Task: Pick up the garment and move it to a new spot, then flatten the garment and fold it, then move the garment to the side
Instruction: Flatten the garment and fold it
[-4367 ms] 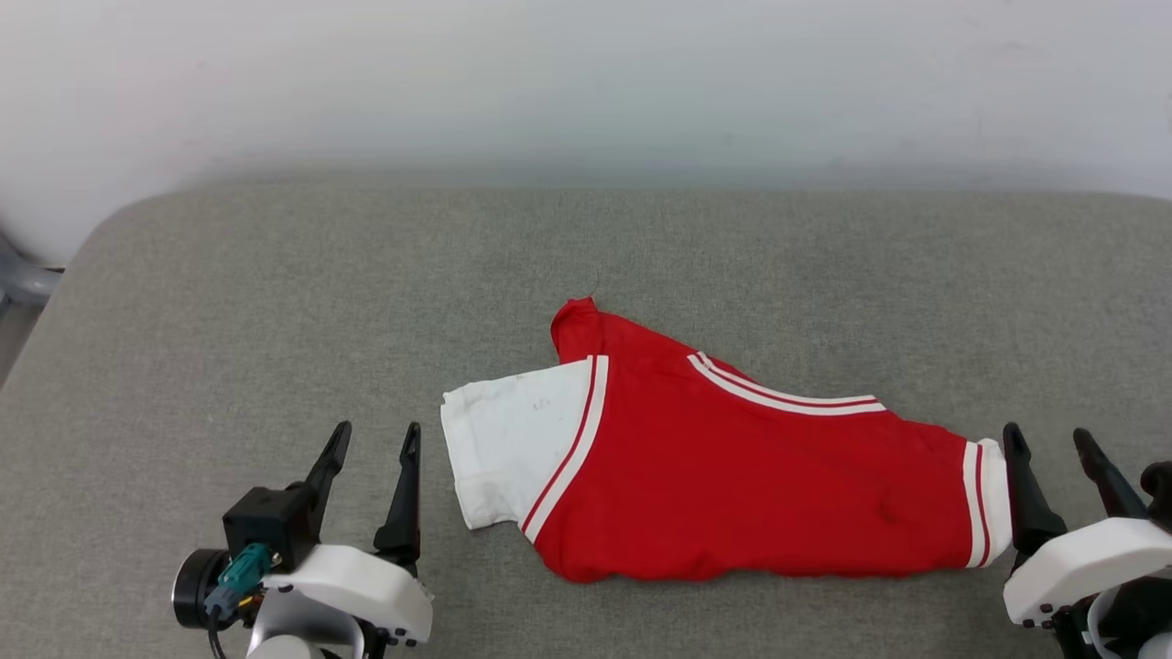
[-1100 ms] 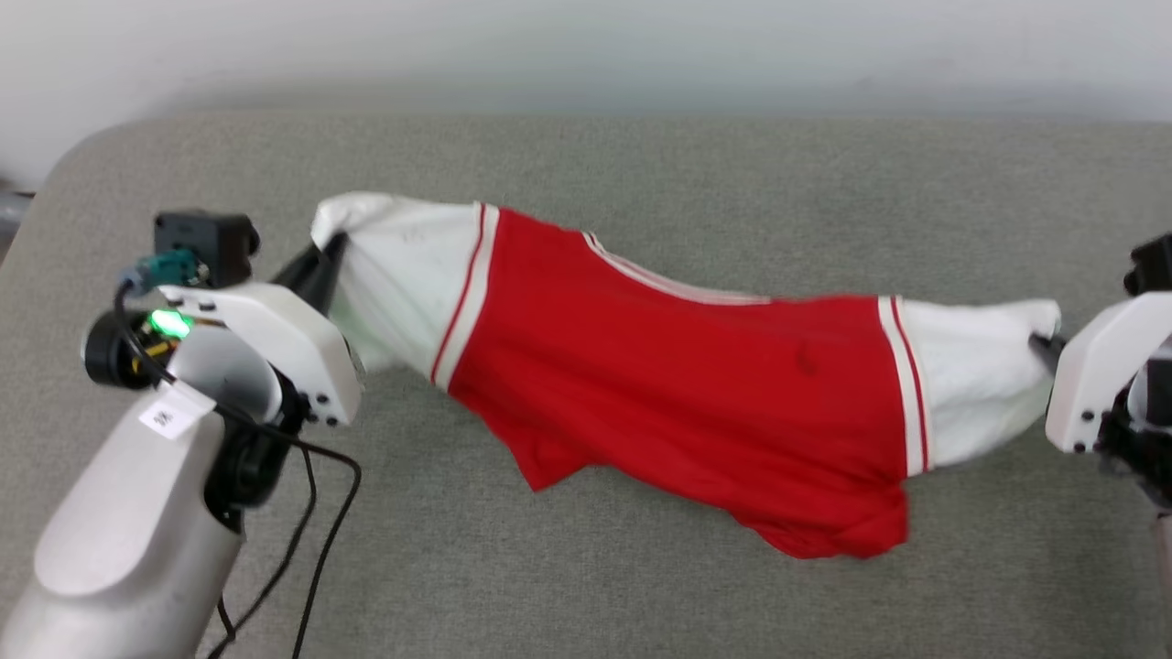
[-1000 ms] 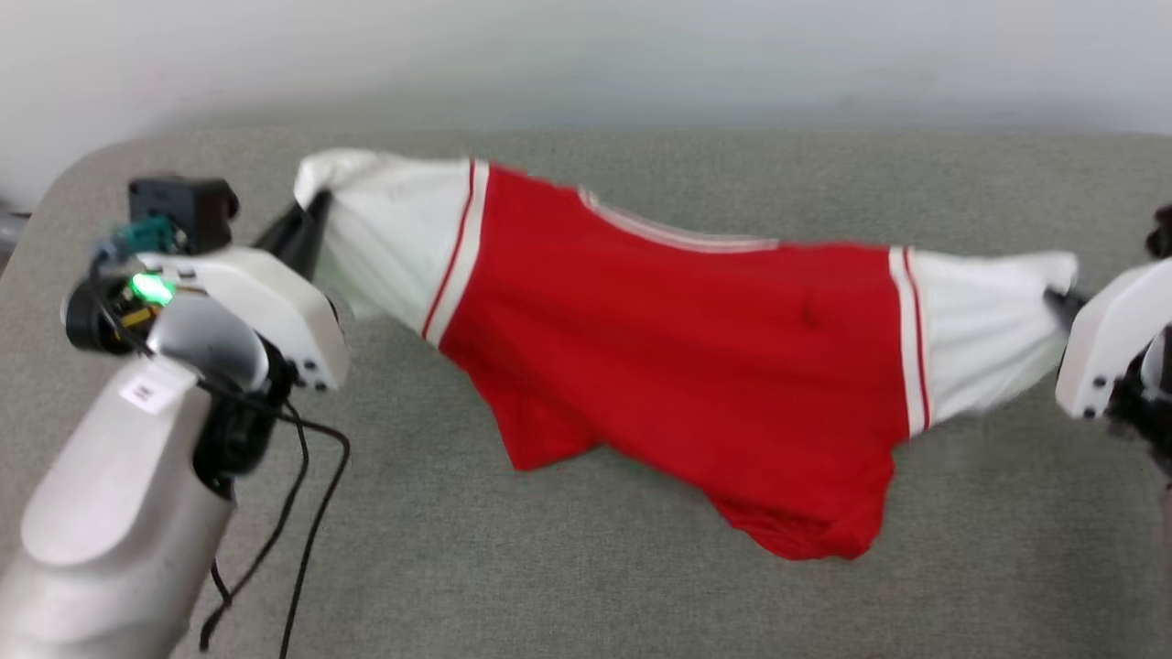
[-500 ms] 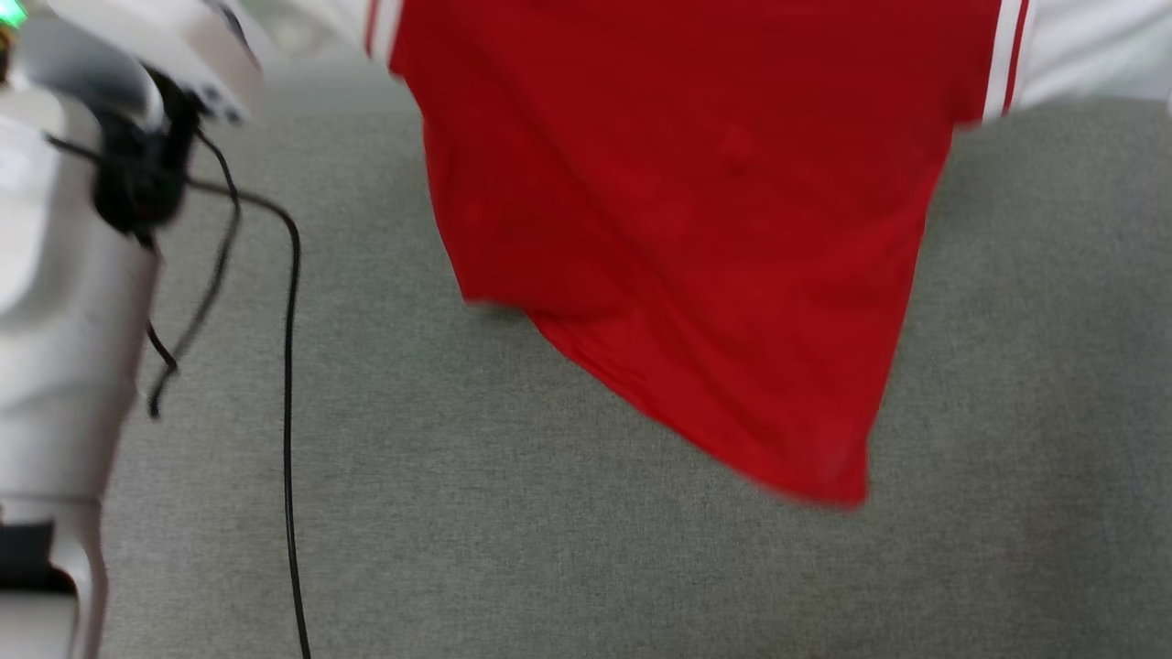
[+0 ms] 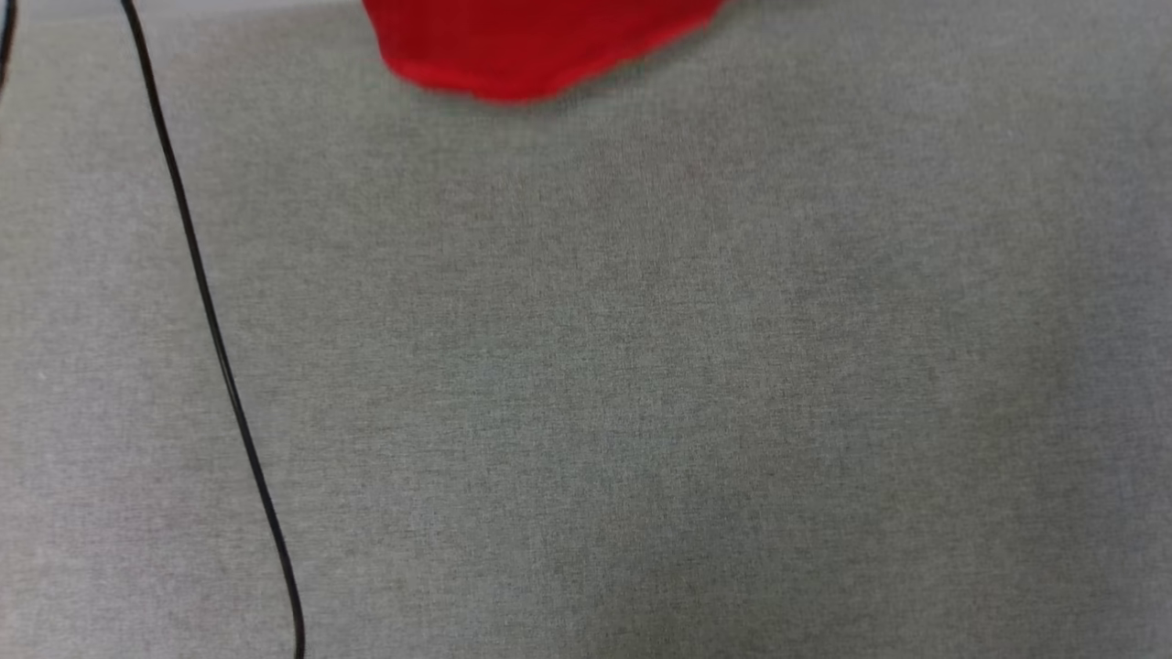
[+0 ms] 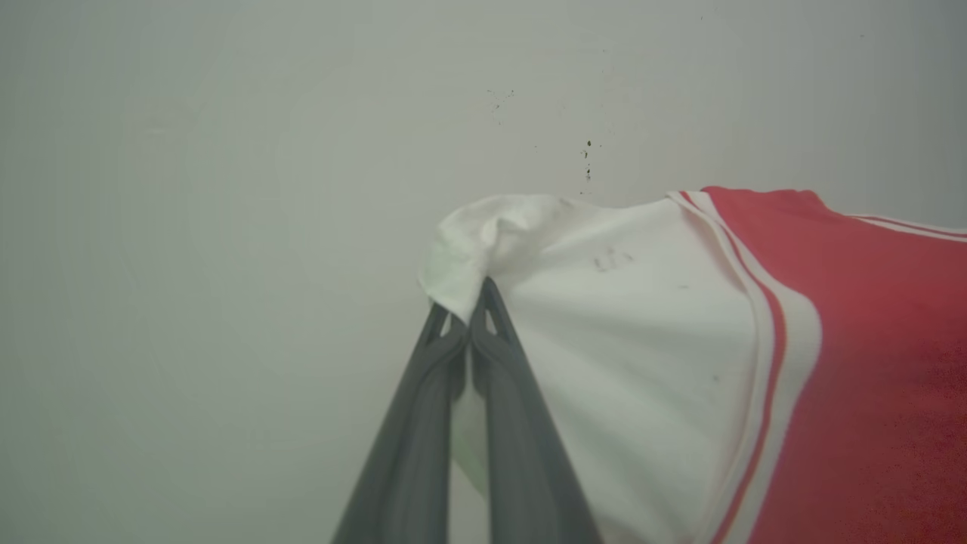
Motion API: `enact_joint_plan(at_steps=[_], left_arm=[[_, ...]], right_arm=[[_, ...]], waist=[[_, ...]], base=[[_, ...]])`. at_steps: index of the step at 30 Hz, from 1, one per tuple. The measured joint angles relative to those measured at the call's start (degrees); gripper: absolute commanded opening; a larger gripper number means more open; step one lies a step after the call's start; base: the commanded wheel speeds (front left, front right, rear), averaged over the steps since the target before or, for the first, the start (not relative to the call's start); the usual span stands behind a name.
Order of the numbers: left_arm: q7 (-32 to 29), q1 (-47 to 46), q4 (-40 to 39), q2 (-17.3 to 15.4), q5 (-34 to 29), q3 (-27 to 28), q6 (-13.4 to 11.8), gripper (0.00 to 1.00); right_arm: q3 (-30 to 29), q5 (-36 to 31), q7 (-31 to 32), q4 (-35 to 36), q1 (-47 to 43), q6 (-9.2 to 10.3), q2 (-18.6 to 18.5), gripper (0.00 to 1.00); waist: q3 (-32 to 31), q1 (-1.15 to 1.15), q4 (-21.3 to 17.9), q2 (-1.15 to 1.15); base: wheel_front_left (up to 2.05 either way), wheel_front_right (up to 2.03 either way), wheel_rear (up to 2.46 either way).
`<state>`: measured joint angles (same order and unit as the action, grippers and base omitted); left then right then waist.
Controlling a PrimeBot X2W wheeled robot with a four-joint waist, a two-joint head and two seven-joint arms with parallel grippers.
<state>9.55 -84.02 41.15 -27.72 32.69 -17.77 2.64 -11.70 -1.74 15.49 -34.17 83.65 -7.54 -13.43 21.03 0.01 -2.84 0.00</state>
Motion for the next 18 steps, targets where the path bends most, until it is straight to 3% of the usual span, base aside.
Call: enact_joint_plan(at_steps=[10,18], left_arm=[[-0.5,0.8,1.9,1.1,2.8,-0.1,2.5,0.0],[-2.4,9.3,2.4,2.1,7.6,-0.6,4.0,0.0]], right_arm=[[2.0,0.7,-2.6,-5.9,3.5,0.01,0.4,0.0],[5.7,3.7,-4.4,-8.8,-4.0,0.01,-0.2,0.0]], waist=[[5.7,0.0,0.2,0.0],[7.4,0.0,1.4,0.0]], base=[[0.0,0.0,0.0],[0.0,0.0,0.0]])
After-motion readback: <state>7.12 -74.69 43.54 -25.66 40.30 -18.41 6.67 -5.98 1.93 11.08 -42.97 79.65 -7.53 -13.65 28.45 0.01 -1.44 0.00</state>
